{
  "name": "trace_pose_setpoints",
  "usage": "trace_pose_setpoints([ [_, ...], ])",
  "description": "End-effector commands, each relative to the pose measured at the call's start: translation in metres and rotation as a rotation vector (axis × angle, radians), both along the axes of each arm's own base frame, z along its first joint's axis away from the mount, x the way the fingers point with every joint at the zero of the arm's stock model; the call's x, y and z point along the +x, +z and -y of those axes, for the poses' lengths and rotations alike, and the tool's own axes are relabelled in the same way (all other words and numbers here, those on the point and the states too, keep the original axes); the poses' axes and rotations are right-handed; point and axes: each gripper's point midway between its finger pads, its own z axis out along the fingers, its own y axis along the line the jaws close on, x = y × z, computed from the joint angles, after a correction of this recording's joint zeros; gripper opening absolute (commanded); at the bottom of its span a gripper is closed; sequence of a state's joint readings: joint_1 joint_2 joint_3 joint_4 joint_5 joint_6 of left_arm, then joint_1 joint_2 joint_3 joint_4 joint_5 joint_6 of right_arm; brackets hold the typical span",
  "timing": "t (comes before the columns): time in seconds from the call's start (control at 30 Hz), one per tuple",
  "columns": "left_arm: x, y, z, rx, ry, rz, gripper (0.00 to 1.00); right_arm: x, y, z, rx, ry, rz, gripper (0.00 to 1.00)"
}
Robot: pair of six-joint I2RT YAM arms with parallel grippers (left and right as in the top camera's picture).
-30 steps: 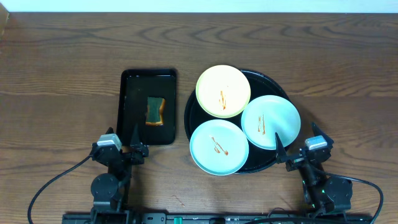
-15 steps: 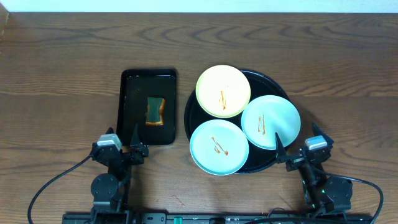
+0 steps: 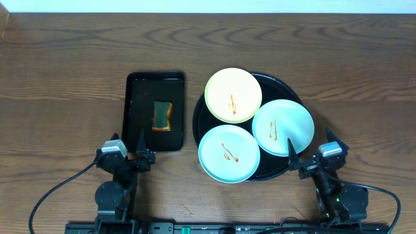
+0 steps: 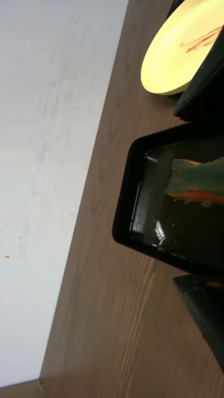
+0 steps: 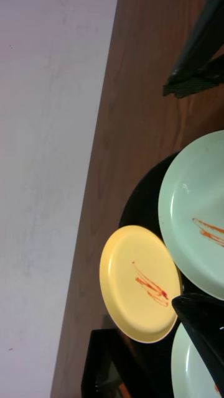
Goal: Clean dirty plates on tray and stack at the side
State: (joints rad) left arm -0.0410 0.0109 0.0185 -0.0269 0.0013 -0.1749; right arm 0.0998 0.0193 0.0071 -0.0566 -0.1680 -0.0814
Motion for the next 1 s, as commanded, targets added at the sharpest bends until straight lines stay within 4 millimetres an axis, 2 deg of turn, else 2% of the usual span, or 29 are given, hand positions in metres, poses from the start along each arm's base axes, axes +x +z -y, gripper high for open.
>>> trace_pose_setpoints([
  [0.0,-0.0012,-0.0184,-0.0028,0.021,0.012,-0.061,0.79,-0.0003,-0.0027,-0.0019,-0.009,0.012,-0.008,0.99],
  [0.97,-0.0012,-0.0183,-0.0028,0.021,0.012,-0.061,0.79,-0.0003,-0.0027,-0.0019,-0.009,0.012,-0.007,0.99],
])
